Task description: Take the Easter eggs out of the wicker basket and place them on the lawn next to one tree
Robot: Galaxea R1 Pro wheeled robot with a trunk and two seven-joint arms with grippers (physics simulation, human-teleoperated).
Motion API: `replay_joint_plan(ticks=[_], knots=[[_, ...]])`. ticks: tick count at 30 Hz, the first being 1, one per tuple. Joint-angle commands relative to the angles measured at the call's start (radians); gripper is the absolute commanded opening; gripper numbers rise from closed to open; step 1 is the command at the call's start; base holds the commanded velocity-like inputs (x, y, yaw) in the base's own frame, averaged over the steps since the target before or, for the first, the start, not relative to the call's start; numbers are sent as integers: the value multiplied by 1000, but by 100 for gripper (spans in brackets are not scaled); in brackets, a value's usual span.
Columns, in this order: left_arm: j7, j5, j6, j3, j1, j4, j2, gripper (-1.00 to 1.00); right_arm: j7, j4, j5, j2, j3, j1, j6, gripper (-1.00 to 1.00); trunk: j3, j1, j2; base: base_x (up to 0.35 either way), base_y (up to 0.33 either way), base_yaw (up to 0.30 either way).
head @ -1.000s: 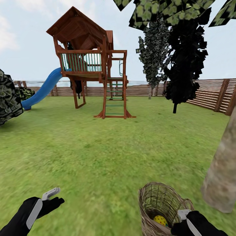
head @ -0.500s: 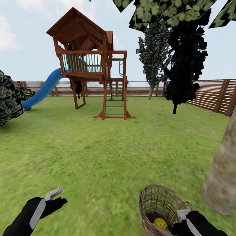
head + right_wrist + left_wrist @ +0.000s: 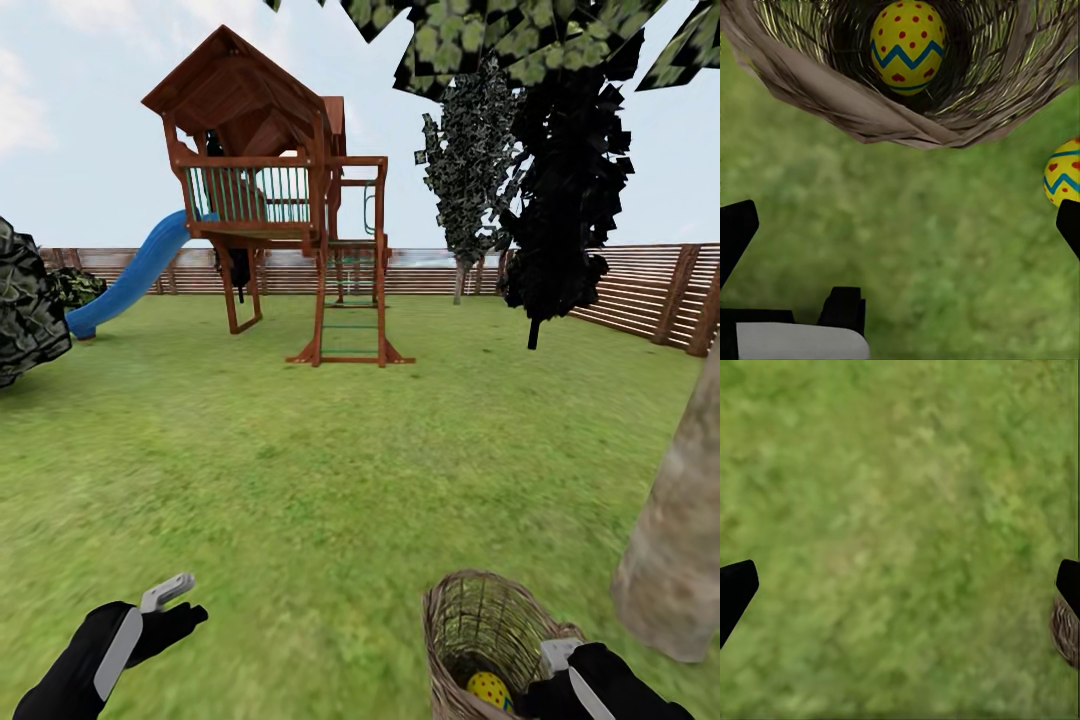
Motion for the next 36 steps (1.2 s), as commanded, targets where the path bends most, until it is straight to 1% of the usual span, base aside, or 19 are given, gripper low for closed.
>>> replay_joint_plan(ticks=[1, 9, 33, 36], knots=[[3, 5, 5, 2, -1, -1, -3, 100, 5, -1, 6, -1, 3, -1, 4, 100, 2, -4, 7, 0, 0, 0], [3, 5, 2, -1, -1, 32, -7, 100, 5, -1, 6, -3, 3, -1, 4, 100, 27, -35, 63, 0, 0, 0], [3, 5, 2, 0, -1, 35, -7, 100, 5, -1, 6, -1, 4, -1, 4, 100, 102, -127, 231, 0, 0, 0], [-4, 8, 2, 0, -1, 31, -6, 100, 5, -1, 6, -1, 4, -1, 4, 100, 102, -127, 231, 0, 0, 0]])
